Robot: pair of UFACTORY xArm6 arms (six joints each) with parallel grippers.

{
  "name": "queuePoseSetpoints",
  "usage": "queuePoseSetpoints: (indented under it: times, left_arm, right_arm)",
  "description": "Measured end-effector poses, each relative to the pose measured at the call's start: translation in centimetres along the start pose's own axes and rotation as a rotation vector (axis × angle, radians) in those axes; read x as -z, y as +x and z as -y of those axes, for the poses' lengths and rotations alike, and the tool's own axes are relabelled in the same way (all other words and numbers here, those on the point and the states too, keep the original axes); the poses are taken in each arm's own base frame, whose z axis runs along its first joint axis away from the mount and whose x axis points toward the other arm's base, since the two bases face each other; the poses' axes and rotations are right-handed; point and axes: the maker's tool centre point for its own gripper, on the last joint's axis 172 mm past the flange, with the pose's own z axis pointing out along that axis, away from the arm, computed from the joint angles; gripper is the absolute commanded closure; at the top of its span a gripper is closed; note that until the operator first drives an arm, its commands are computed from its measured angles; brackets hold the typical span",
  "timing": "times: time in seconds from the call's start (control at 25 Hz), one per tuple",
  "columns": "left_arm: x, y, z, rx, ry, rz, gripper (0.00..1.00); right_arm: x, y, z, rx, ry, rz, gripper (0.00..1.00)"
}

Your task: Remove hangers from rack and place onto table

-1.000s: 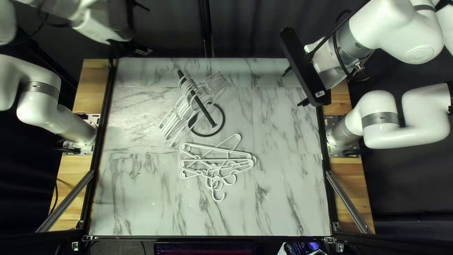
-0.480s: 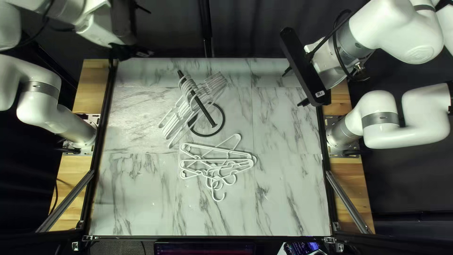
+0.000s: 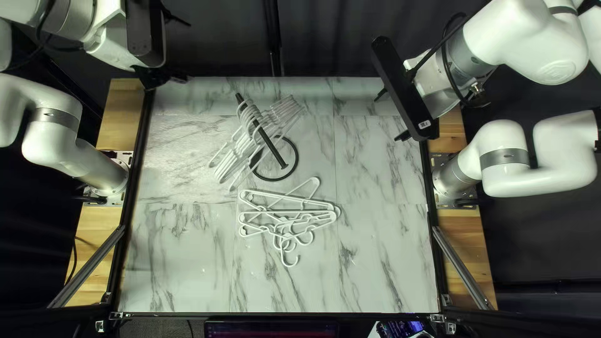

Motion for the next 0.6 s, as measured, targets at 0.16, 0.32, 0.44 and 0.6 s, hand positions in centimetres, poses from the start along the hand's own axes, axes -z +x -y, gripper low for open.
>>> queuePoseSetpoints:
  times: [0.16,0.32,0.44,0.6]
  left_arm:
    - [0.0,0.0,0.0,0.0,0.0,0.0,0.0]
    - [0.0,0.0,0.0,0.0,0.0,0.0,0.0]
    - [0.0,0.0,0.0,0.0,0.0,0.0,0.0]
    - [0.0,0.0,0.0,0.0,0.0,0.0,0.0]
  right_arm:
    - [0.0,0.0,0.0,0.0,0.0,0.0,0.0]
    - [0.0,0.0,0.0,0.001,0.0,0.0,0.0]
    - [-1.0,0.3,0.0,0.025,0.003,-0.009,0.0]
    - [-4.6,1.0,-1.0,0.077,0.002,-0.034,0.0]
